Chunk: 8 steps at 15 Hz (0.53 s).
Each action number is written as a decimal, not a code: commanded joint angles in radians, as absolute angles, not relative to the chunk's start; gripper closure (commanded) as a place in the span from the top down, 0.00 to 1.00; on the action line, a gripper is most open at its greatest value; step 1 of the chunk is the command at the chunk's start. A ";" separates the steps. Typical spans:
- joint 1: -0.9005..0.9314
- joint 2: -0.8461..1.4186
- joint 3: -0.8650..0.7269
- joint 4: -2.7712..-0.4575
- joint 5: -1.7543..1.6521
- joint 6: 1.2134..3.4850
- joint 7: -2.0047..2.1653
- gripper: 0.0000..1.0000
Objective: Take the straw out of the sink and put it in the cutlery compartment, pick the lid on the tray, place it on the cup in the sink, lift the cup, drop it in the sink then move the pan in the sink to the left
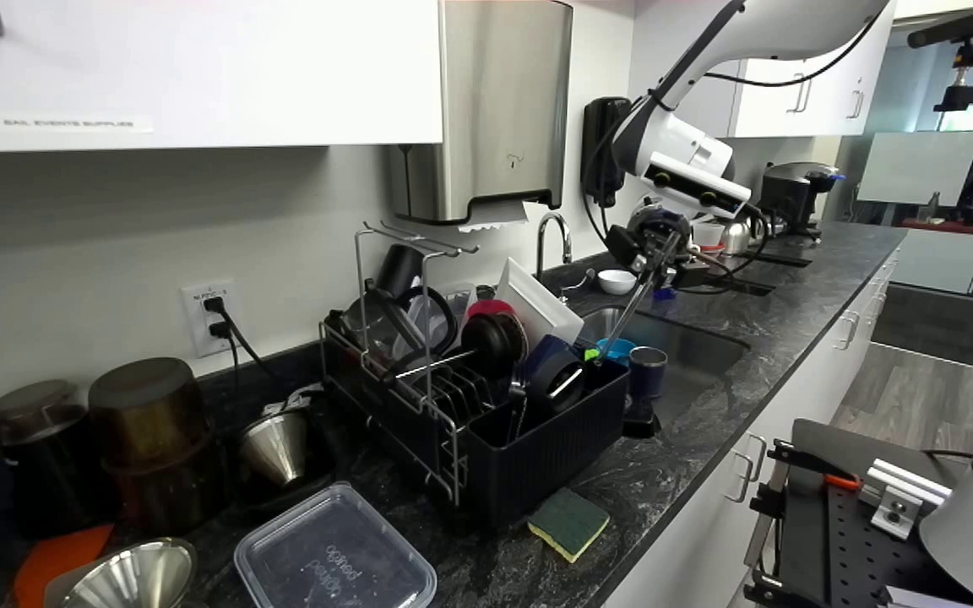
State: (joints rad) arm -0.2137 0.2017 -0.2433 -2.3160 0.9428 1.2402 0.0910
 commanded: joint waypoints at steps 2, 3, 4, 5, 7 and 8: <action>-0.204 0.211 -0.239 -2.313 0.970 1.281 0.101 0.03; -0.203 0.213 -0.239 -2.312 0.971 1.285 0.101 0.03; -0.202 0.215 -0.238 -2.311 0.974 1.290 0.101 0.03; -0.201 0.217 -0.238 -2.310 0.977 1.292 0.102 0.03; -0.199 0.225 -0.237 -2.307 0.983 1.294 0.103 0.03; -0.199 0.231 -0.237 -2.305 0.987 1.295 0.103 0.03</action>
State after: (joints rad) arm -0.2017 0.2144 -0.2424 -2.3155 0.9624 1.2804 0.0910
